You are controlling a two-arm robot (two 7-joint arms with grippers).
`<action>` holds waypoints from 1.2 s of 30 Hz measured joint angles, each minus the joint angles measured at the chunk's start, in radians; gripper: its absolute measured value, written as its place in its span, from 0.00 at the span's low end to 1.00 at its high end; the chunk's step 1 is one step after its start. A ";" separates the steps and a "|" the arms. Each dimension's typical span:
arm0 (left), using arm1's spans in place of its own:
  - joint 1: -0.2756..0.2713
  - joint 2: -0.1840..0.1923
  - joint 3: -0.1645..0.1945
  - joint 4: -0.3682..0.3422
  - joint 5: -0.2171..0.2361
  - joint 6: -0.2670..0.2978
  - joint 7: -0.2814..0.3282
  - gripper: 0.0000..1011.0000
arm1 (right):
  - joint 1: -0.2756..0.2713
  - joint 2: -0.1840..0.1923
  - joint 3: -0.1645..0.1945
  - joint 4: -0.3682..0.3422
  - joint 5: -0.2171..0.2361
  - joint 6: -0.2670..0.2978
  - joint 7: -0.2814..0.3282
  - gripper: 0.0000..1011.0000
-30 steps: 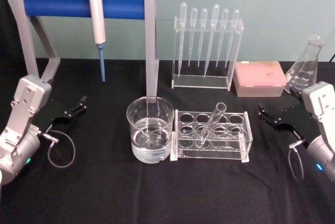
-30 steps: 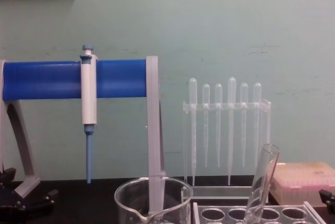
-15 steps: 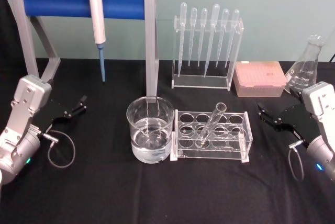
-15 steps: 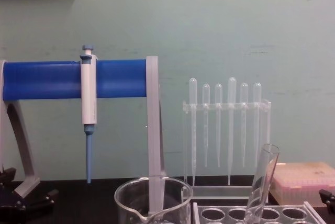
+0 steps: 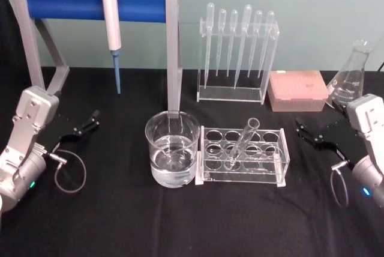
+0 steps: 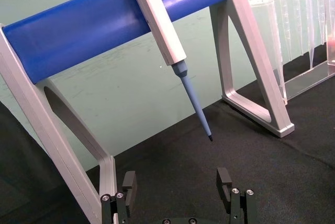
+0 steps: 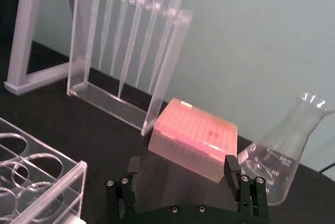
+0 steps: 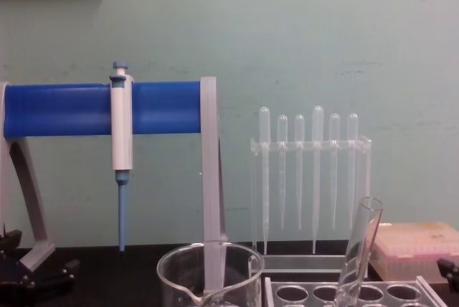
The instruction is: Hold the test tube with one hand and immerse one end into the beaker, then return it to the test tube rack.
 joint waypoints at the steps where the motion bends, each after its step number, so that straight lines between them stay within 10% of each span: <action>1: 0.000 0.000 0.000 0.000 0.000 0.000 0.000 0.99 | -0.007 0.004 0.008 -0.016 0.001 -0.012 0.006 0.99; 14: 0.000 0.000 0.000 0.000 0.000 0.000 0.000 0.99 | -0.125 0.095 0.121 -0.234 0.137 -0.030 0.128 0.99; 20: 0.000 0.000 0.000 0.000 0.000 0.000 0.000 0.99 | -0.207 0.196 0.175 -0.298 0.303 -0.028 0.346 0.99; 27: 0.000 0.000 0.000 0.000 0.000 0.000 0.000 0.99 | -0.230 0.254 0.170 -0.285 0.407 -0.026 0.583 0.99; 36: 0.000 0.000 0.000 0.000 0.000 0.000 0.000 0.99 | -0.168 0.229 0.122 -0.243 0.423 -0.023 0.758 0.99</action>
